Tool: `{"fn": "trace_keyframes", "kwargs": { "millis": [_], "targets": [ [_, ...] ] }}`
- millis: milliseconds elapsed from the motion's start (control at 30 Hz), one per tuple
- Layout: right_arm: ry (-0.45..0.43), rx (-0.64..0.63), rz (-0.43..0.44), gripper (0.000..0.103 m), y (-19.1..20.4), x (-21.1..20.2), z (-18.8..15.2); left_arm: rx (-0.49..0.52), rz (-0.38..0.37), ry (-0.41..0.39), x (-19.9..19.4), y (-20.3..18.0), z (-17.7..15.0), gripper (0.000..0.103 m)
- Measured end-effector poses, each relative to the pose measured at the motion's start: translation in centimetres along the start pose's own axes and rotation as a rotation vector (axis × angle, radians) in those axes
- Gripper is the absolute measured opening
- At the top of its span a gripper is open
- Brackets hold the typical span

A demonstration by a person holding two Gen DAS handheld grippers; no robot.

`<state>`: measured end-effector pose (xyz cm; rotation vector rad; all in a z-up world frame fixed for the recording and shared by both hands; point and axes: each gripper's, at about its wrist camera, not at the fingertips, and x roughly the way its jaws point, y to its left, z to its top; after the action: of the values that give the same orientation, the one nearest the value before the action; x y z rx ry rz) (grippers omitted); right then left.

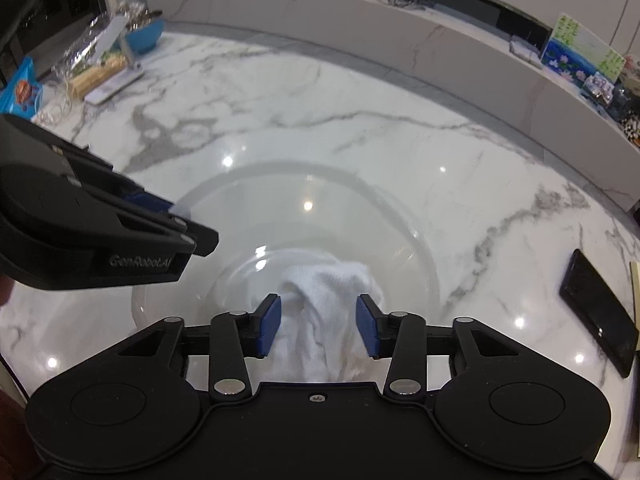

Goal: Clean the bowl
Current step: 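Grasp the white cloth with the right tool while the left tool nears the rim, then grip the bowl rim with the left tool while the right tool wipes inside with the cloth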

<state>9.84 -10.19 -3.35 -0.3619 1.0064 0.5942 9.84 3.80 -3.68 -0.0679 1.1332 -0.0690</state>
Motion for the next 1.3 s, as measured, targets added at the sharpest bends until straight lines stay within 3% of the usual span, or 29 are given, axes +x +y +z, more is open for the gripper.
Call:
{"fn": "trace_keyframes", "kwargs": {
  "millis": [33, 233, 433, 667, 900, 1067, 1300],
  "targets": [
    [0.007, -0.002, -0.001, 0.024, 0.0, 0.0, -0.1, 0.0, -0.003, 0.004, 0.1, 0.0, 0.0, 0.016],
    [0.051, -0.011, -0.008, 0.011, 0.2, 0.2, -0.7, 0.019, 0.012, 0.012, 0.6, -0.4, -0.2, 0.012],
    [0.089, -0.004, -0.019, 0.009, 0.2, 0.8, -1.1, 0.023, -0.015, 0.002, 0.3, -0.4, -1.0, 0.011],
    [0.109, 0.042, -0.008, 0.009, 0.0, -0.6, -3.4, 0.087, -0.039, 0.033, 0.8, -1.5, -2.3, 0.011],
    [0.121, 0.051, -0.03, 0.009, 0.9, -1.7, -5.0, 0.148, -0.063, 0.014, 0.1, -2.6, -3.0, 0.009],
    [0.161, 0.018, -0.008, 0.009, 1.5, -1.7, -4.7, 0.152, -0.06, 0.032, 0.3, -2.4, -3.2, 0.008],
    [0.196, -0.034, -0.059, 0.009, 2.0, 0.3, -3.4, 0.144, -0.08, 0.037, 0.3, -1.9, -3.4, 0.009]
  ]
}}
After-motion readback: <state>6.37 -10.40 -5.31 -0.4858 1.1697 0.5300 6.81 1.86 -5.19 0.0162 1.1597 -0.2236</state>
